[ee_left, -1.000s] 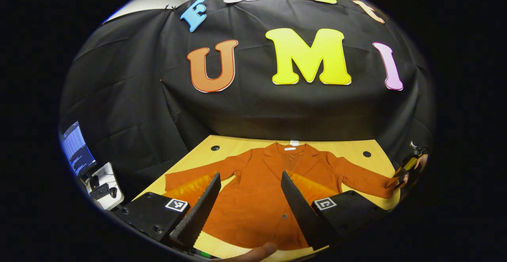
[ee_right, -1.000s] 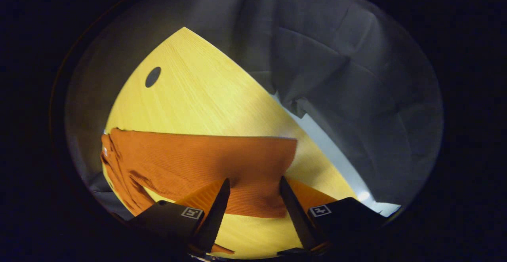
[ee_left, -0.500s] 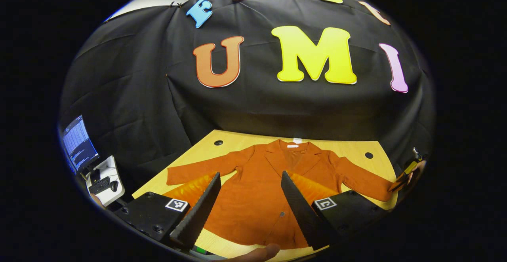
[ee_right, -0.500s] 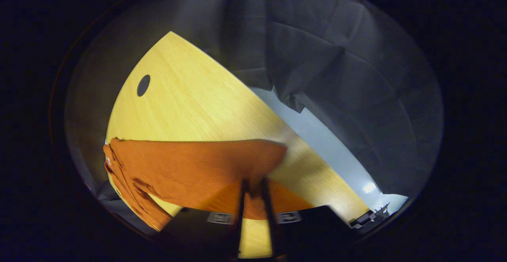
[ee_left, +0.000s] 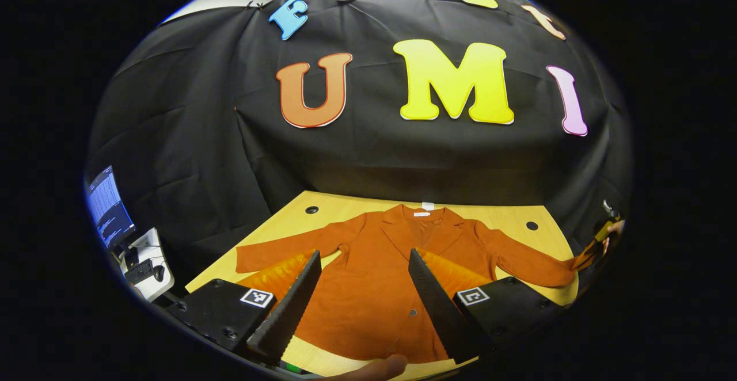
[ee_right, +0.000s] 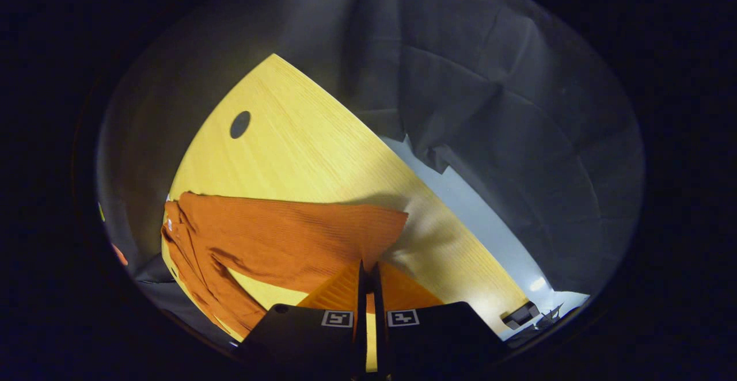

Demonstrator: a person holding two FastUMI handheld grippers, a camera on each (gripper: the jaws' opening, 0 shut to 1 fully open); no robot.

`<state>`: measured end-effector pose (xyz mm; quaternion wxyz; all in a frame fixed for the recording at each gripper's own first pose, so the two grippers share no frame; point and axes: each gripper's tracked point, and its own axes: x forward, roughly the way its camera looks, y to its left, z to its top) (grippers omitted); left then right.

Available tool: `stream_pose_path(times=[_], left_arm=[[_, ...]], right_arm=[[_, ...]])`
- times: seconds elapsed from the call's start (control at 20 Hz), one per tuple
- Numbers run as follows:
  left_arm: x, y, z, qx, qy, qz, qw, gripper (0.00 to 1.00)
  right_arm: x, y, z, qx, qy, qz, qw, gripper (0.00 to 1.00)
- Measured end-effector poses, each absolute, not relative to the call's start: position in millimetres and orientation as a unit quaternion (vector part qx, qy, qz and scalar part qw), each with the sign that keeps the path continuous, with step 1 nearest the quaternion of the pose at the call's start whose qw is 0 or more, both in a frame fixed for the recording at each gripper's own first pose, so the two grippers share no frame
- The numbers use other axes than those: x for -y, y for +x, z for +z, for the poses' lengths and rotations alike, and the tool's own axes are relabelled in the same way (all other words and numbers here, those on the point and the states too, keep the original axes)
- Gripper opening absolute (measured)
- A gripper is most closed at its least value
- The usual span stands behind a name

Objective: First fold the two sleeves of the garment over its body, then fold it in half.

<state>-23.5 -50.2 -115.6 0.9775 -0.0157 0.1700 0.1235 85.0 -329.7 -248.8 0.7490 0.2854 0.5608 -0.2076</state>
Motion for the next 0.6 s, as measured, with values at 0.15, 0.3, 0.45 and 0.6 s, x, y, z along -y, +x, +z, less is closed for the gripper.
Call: stream_pose_path(times=[0.15,0.3,0.45,0.6], left_arm=[[24.2,-22.3,-117.3,-0.163,-0.002,0.111,0.98,0.99],[-11.0,-23.6,-127.2,-0.164,-0.003,0.099,0.981,0.99],[-54.2,-24.5,-135.4,-0.169,-0.019,0.101,0.98,0.99],[-102.8,-26.3,-148.2,-0.178,-0.028,0.113,0.977,0.99]], right_arm=[[305.1,100.6,-212.5,-0.537,0.268,-0.204,0.773,0.07],[264.5,120.5,-174.5,-0.519,0.256,-0.198,0.791,0.07],[203.2,146.5,-141.3,-0.504,0.246,-0.182,0.808,0.07],[123.2,172.5,-108.2,-0.493,0.233,-0.148,0.825,0.07]])
